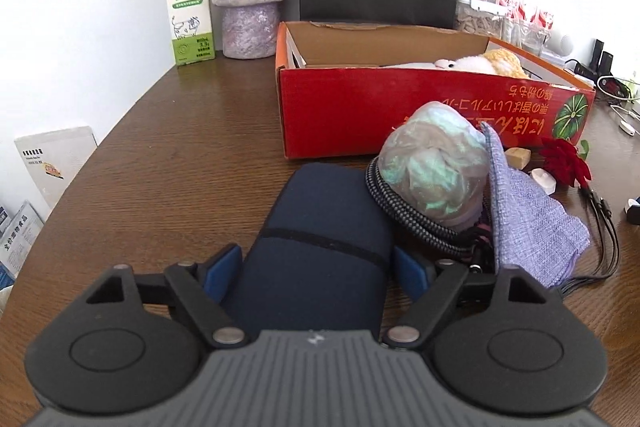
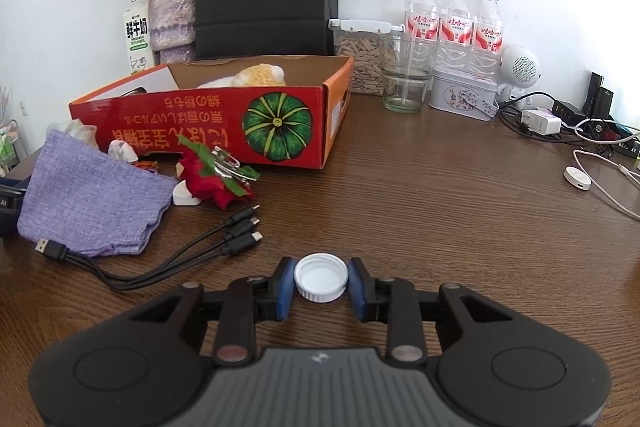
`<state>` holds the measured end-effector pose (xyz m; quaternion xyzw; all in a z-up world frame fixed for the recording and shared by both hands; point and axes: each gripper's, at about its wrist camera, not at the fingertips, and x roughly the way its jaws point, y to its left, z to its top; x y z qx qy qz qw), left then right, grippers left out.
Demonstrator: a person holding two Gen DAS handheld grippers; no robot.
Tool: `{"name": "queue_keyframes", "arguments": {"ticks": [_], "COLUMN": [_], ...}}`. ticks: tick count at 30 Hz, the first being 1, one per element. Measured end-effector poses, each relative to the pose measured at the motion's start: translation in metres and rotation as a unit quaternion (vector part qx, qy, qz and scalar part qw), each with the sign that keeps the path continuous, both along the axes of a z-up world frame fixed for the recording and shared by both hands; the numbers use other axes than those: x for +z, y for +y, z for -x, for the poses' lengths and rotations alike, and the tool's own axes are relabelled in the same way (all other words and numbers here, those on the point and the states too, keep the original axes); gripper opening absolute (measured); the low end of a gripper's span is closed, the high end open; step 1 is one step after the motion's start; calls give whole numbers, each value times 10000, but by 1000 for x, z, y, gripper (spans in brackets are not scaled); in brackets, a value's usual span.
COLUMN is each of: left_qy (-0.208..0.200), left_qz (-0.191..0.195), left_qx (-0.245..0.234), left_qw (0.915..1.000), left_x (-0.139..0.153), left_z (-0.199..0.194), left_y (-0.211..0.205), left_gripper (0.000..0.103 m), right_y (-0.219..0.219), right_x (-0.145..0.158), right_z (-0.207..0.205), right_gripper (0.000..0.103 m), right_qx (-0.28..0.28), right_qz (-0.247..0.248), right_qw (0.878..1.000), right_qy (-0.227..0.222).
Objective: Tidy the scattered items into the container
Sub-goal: 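Grasp the navy blue pouch with the left tool while the right tool holds the cap, then carry the cap and pouch over the box and open the right tool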
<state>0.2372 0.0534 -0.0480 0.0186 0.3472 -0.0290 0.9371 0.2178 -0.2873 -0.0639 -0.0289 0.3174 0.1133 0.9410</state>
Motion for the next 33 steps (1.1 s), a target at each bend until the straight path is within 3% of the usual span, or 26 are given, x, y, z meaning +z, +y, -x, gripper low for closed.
{"name": "queue_keyframes", "arguments": {"ticks": [6, 13, 24, 33], "left_qy": [-121, -238, -671, -1171], "left_qz": [-81, 154, 358, 588], "left_qx": [174, 408, 744, 575], "left_qw": [9997, 9988, 9943, 9897], "left_x": [3, 8, 24, 58], "left_z": [13, 35, 60, 61], "left_y": [-4, 5, 16, 9], "left_gripper": [71, 64, 62, 62], "right_y": [0, 3, 8, 20], "right_x": [0, 1, 11, 39], "right_z": [0, 4, 11, 9], "right_gripper": [28, 28, 28, 28], "right_qx": [14, 102, 194, 393], "right_qz": [-35, -50, -64, -98], "right_qw": [10000, 9999, 9997, 9980], "right_qy": [7, 13, -127, -475]}}
